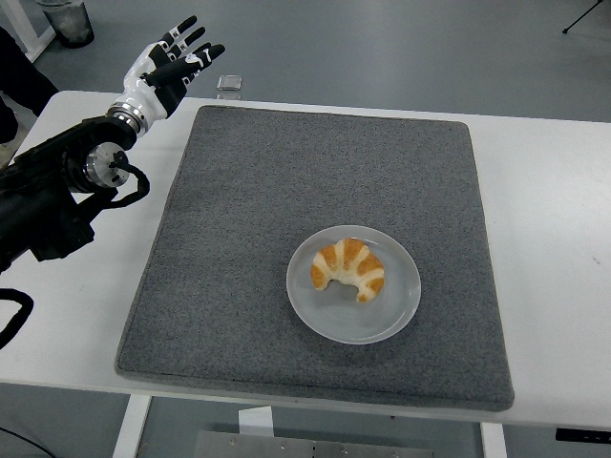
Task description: Place the bread on the plate
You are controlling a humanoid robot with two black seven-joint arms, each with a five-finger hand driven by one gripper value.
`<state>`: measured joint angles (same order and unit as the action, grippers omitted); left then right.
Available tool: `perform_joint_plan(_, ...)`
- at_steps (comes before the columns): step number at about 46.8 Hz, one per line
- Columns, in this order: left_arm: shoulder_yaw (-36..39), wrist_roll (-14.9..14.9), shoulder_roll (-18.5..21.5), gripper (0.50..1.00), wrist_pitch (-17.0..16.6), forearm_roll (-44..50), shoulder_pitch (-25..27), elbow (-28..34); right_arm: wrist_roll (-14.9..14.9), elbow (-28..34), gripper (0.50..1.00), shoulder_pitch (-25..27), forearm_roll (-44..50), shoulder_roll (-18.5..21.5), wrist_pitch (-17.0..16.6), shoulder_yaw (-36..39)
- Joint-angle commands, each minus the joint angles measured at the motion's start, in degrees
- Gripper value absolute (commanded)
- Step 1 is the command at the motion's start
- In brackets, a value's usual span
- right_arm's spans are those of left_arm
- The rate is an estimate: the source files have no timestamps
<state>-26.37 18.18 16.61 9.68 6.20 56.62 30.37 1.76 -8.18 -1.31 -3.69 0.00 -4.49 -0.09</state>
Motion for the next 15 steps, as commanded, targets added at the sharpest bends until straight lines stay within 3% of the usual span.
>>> perform_joint_plan(1,0.01,0.19,0.0,0.992,1.57,-0.22,-0.28,0.13,0.0,0.0,0.952,0.0,0.0,0.0,0.01,0.0)
perform_joint_plan(15,-0.17,0.45,-0.09,0.992,3.33,-0.31,-1.78,-0.31,0.0,0.0,0.952,0.0,0.09,0.0,-0.08,0.0)
